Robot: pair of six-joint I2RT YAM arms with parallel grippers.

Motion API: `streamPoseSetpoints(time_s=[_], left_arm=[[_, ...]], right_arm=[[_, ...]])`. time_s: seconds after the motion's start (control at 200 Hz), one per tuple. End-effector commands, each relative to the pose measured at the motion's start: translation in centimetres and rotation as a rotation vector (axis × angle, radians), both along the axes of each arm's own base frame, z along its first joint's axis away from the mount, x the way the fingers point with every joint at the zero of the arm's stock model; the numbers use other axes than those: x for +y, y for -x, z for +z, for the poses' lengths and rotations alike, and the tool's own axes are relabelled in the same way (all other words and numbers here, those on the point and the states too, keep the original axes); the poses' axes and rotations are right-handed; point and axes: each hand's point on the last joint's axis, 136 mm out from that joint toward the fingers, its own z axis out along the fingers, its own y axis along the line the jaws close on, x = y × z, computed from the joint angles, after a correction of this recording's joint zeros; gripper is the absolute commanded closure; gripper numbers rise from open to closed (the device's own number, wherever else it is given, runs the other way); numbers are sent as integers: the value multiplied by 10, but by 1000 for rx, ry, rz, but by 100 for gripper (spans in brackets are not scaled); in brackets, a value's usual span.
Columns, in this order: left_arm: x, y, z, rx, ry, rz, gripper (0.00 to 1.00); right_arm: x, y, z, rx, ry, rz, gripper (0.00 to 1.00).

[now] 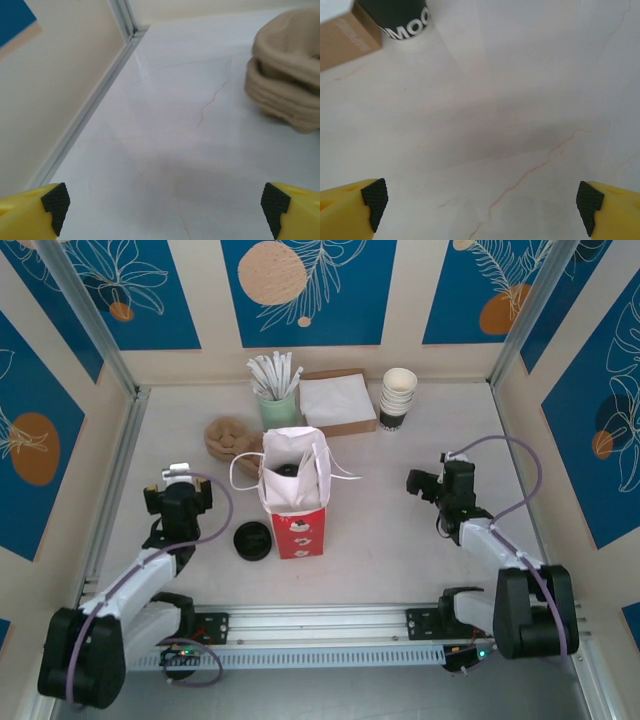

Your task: Pack the takeout coffee

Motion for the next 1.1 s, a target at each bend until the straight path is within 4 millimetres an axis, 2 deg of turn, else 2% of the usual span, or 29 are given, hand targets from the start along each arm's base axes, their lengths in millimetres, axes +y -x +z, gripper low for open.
streamPoseSetpoints(time_s=[0.0, 0.02, 0.09, 0.195, 0.345, 0.38, 0.445, 0.525, 0.65, 0.72, 1.095], left_arm=[[-3, -21, 5, -100, 41, -57, 1], [-1, -23, 0, -97, 48, -57, 1], [4, -28, -10, -87, 71, -45, 1], [-2, -38, -10, -100, 86, -85, 1], [-11, -58, -12, -91, 115, -129, 1], [-7, -57, -14, -115, 134, -96, 1], [-4, -54, -18, -160, 139, -80, 1], [-21, -61, -22, -142, 137, -184, 1], [-45, -78, -39, -90, 119, -319, 1], [-55, -79, -40, -46, 85, -347, 1], [-52, -78, -41, -48, 94, -328, 1]], right_arm=[[0, -33, 29, -211, 44, 44, 1], [0, -35, 24, -210, 51, 45, 1], [1, -40, 24, -212, 64, 61, 1], [12, -46, 37, -305, 53, 148, 1], [22, -54, 13, -284, 21, 220, 1], [23, -54, 7, -295, 18, 225, 1], [26, -51, 8, -311, 20, 245, 1], [31, -52, 7, -309, 41, 269, 1], [32, -56, 5, -281, 49, 262, 1], [32, -56, 5, -279, 46, 262, 1], [31, -57, 5, -271, 17, 274, 1]])
